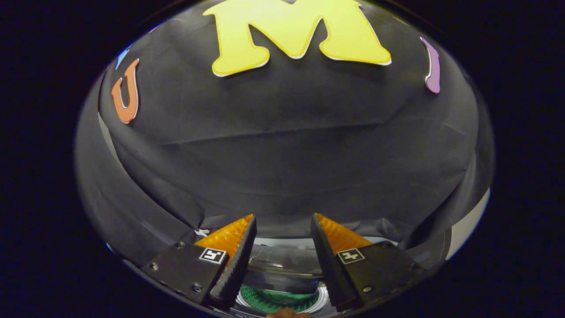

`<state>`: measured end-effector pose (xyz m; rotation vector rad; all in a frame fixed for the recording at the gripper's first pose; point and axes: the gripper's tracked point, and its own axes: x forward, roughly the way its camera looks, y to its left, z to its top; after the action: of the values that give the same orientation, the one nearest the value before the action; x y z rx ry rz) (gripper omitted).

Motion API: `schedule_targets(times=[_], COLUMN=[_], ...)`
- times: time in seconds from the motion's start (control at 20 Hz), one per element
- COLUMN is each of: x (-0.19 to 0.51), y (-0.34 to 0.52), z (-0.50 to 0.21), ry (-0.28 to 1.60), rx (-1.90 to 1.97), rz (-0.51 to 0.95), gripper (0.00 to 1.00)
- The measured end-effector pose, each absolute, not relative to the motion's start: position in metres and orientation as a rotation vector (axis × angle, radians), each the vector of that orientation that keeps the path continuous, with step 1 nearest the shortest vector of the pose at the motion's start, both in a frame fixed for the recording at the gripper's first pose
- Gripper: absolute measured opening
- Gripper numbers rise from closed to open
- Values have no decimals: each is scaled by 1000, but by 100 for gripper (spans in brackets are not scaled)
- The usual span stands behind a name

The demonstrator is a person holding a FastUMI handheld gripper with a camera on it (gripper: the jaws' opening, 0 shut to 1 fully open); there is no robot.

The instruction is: Put the clothes into the washing machine and then close the washing machine lid.

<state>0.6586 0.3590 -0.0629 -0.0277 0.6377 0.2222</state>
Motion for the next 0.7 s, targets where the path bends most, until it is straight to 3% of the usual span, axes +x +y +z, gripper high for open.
schedule_targets(times=[0.35, 0.7], x=[651, 642], y=[363, 364], z=[-66, -60], ry=[641, 512], rx=[-34, -43], rz=[291, 339], gripper=[82, 83])
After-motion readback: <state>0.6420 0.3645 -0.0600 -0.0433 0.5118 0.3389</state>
